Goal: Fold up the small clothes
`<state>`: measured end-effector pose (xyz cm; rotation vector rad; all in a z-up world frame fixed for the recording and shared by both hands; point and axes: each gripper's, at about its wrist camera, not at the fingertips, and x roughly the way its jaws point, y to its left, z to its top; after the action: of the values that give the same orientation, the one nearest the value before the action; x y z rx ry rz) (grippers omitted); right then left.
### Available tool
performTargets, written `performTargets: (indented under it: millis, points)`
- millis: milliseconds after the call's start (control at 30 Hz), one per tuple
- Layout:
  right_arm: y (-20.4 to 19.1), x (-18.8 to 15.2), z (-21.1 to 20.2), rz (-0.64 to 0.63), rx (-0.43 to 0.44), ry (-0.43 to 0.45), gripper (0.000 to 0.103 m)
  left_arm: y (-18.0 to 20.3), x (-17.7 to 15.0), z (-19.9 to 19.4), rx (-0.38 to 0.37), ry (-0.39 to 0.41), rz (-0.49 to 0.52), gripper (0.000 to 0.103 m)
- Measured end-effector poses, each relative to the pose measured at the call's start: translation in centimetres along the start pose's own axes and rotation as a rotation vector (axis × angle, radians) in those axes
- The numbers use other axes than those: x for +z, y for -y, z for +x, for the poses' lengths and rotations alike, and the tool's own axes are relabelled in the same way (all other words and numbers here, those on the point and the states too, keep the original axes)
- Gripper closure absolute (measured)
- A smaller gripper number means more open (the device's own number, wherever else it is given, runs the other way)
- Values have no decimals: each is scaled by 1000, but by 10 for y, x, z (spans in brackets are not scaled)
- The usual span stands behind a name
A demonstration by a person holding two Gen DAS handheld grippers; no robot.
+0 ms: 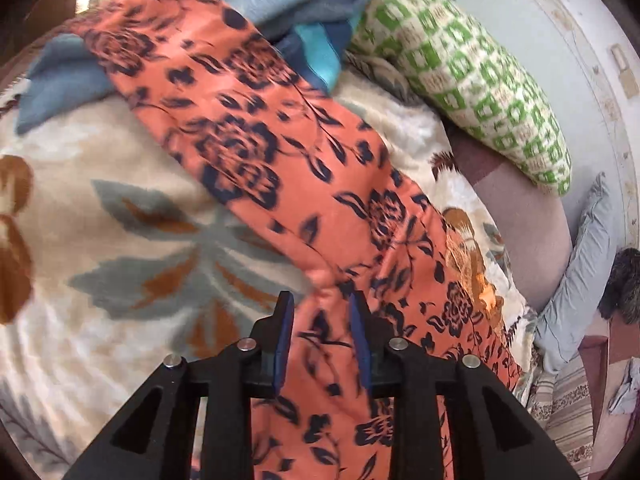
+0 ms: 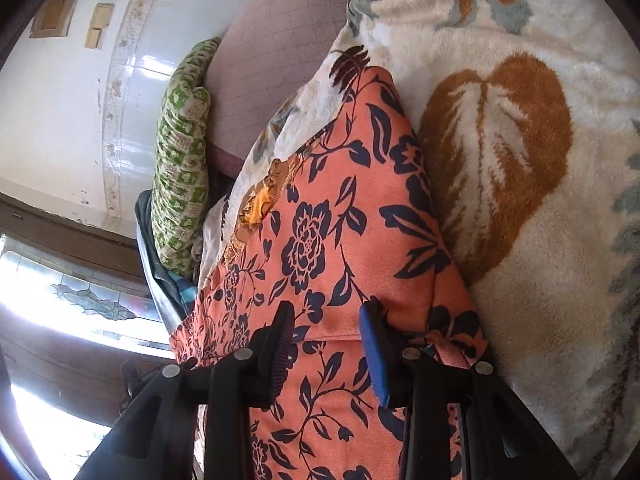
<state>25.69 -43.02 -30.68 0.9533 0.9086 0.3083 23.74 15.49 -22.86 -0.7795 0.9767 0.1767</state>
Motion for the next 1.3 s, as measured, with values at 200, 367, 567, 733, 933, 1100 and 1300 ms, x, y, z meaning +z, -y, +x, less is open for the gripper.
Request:
performTargets:
  millis: [200, 367, 567, 733, 933, 1100, 1300]
  points:
    - [-15, -8, -1, -44, 21, 10, 64, -97, 52, -67, 115, 172, -191, 39]
    - [-30, -22, 11, -100, 29, -44, 46, -150, 99, -83, 112, 211, -335, 34]
    - [-52, -39, 34, -199, -10, -99, 43, -164, 137, -64, 17, 182, -433, 31]
    - [-61, -50, 51, -279, -71, -129, 43, -165, 152, -46, -90, 185, -465, 32]
    - [-64, -54, 56, -346, -104, -129, 43, -150, 159, -29, -182, 182, -384, 43]
    - [-65, -53, 57, -355, -106, -130, 45, -159, 159, -14, -195, 177, -442, 53]
    - [-65, -53, 59, -357, -108, -131, 45, -170, 145, -14, -177, 170, -466, 53]
